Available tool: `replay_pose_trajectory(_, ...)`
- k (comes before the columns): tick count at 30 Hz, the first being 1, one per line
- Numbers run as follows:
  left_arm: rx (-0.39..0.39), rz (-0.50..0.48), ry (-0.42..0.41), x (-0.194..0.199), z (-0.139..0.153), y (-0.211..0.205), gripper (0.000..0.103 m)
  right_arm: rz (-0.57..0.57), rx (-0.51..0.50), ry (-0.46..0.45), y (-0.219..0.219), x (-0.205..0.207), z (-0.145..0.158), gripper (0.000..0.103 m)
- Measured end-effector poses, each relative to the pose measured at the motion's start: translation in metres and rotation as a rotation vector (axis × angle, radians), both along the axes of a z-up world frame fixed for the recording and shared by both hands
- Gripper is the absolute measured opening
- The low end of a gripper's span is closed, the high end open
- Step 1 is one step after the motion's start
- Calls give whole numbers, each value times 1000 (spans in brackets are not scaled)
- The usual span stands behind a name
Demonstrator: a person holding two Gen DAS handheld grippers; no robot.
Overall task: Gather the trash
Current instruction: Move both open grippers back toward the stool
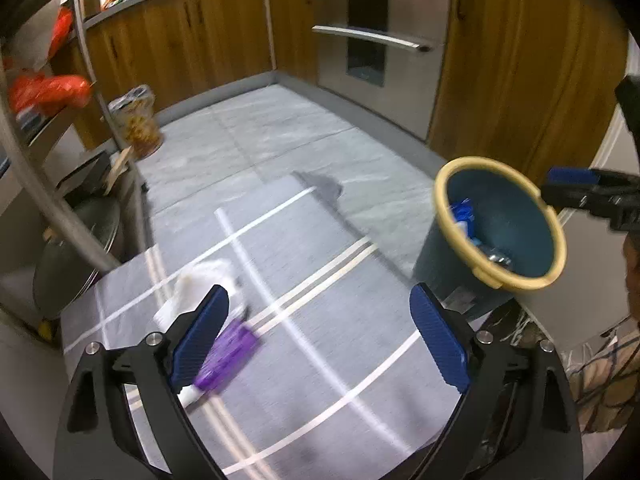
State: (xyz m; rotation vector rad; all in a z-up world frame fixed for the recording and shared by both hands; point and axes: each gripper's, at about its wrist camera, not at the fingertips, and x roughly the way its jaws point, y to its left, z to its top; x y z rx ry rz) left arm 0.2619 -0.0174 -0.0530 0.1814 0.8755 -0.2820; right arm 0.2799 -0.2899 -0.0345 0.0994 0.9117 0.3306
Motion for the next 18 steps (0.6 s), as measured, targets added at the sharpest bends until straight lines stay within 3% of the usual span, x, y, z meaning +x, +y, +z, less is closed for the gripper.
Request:
replay_pose_trajectory(8,15,74,61,-6,-29,60,91,46,17,11,37,6,-4,80)
replay_pose_trajectory(18,35,98,122,-2,-63,92,89,116,11,34,86,18,-13,80)
